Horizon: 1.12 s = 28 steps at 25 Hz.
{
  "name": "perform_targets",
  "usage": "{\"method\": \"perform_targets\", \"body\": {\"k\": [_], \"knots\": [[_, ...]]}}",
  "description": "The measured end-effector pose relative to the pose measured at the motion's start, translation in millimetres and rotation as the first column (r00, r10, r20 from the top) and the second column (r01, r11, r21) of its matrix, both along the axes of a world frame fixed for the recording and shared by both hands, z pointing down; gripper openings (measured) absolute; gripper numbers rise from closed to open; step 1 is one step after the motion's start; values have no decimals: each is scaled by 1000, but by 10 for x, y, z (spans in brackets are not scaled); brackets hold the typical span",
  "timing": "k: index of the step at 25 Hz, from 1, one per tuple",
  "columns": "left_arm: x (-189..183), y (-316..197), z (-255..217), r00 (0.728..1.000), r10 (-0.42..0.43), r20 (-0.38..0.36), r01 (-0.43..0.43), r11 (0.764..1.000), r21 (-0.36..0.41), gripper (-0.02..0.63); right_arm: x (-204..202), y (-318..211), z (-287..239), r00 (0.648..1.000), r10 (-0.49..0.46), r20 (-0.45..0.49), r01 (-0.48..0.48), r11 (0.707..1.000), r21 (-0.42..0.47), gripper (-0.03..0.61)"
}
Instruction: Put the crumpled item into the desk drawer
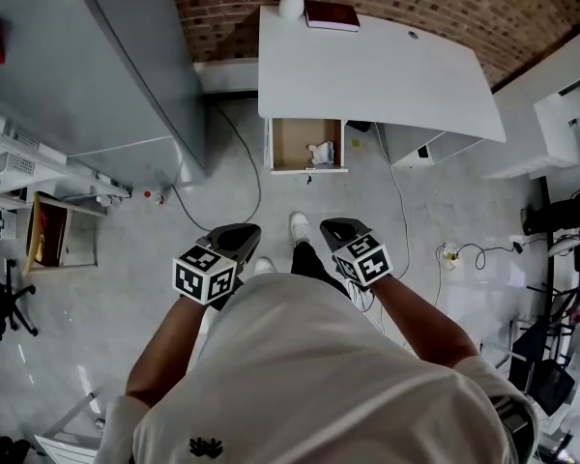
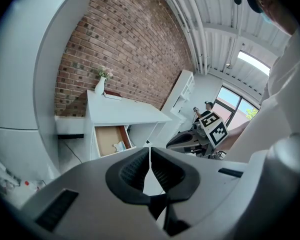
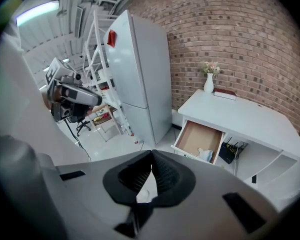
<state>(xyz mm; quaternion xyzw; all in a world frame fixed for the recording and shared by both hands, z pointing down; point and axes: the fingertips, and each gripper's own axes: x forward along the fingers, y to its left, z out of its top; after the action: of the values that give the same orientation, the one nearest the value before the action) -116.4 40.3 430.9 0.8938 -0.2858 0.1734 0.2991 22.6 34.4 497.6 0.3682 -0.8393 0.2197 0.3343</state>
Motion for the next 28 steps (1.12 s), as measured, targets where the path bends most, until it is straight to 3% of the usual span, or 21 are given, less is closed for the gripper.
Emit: {"method": "perform_targets", "body": {"k": [15,28], "knots": [[76,63,22,999,46,25,-46,999,-2,31,-22,36,-210,1000,-2,8,2,999,45,29],[-39,86,94,999,15,29,-14,1000,-15,31,-190,33,-303,999,-28,38,26,998,56,29]]}}
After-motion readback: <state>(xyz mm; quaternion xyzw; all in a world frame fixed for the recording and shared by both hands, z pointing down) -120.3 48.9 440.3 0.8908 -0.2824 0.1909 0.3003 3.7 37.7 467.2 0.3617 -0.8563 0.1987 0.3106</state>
